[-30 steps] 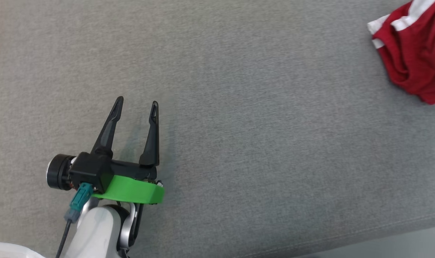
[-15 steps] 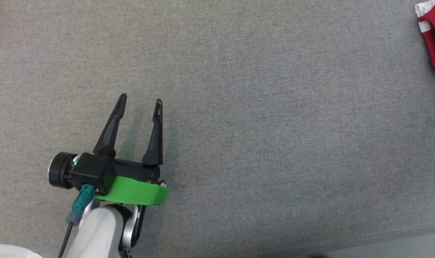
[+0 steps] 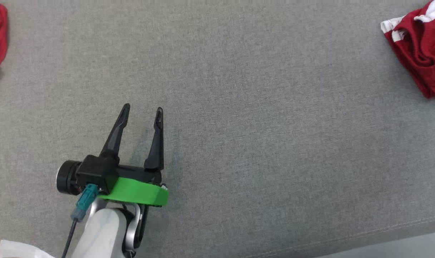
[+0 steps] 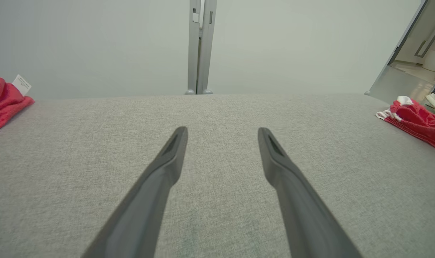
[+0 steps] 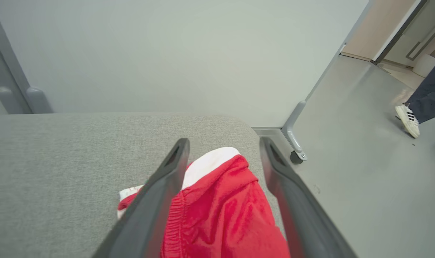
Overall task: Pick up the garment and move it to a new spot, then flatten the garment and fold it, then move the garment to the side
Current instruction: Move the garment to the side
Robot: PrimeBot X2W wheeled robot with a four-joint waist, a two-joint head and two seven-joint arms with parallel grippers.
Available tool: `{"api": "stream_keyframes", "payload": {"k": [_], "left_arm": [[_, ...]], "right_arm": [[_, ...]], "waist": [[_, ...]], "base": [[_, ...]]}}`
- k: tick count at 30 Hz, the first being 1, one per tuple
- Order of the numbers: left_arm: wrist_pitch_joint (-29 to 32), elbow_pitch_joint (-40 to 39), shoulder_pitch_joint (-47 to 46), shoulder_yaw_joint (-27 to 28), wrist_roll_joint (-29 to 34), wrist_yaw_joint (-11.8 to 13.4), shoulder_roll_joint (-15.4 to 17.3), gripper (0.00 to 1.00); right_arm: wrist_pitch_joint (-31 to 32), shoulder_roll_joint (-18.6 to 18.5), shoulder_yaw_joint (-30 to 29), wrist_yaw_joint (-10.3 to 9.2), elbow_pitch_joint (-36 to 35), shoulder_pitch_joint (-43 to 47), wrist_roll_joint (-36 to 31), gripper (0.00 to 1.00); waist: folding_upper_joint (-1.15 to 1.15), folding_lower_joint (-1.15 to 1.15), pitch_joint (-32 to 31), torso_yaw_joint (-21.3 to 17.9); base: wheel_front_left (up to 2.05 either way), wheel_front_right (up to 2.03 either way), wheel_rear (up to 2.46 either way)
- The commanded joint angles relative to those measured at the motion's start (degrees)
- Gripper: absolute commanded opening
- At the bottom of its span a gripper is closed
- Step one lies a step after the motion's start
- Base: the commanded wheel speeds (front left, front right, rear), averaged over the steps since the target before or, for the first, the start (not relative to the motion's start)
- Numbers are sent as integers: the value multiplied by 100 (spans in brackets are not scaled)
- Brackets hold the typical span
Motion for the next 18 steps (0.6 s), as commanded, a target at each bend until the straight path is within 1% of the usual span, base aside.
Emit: {"api": "stream_keyframes", "payload": {"k": [1,6,10,15,18], "left_arm": [[-51,108,-21,73,-24,49,48,100],[-154,446,134,370,-171,174,24,100],[-197,670,267,644,-294,261,-2,100],[-203,707,499,1012,-267,321,-72,100],[-203,669,704,1217,-221,302,-149,100]], "right_arm": [[-61,118,94,-9,-69,151,59,100],[-161,622,526,-9,-389,505,228,100],[-204,1000,799,-9,-728,931,503,100],[-230,1330,994,-9,-1197,1635,719,100],[-240,1463,1084,-9,-1622,2111,746,100]], "waist": [[0,0,-413,-65],[0,0,-900,-47],[0,0,-1214,33],[0,0,-1498,183],[0,0,-1615,277]], "base": [[0,0,0],[0,0,0],[0,0,0],[0,0,0],[0,0,0]]}}
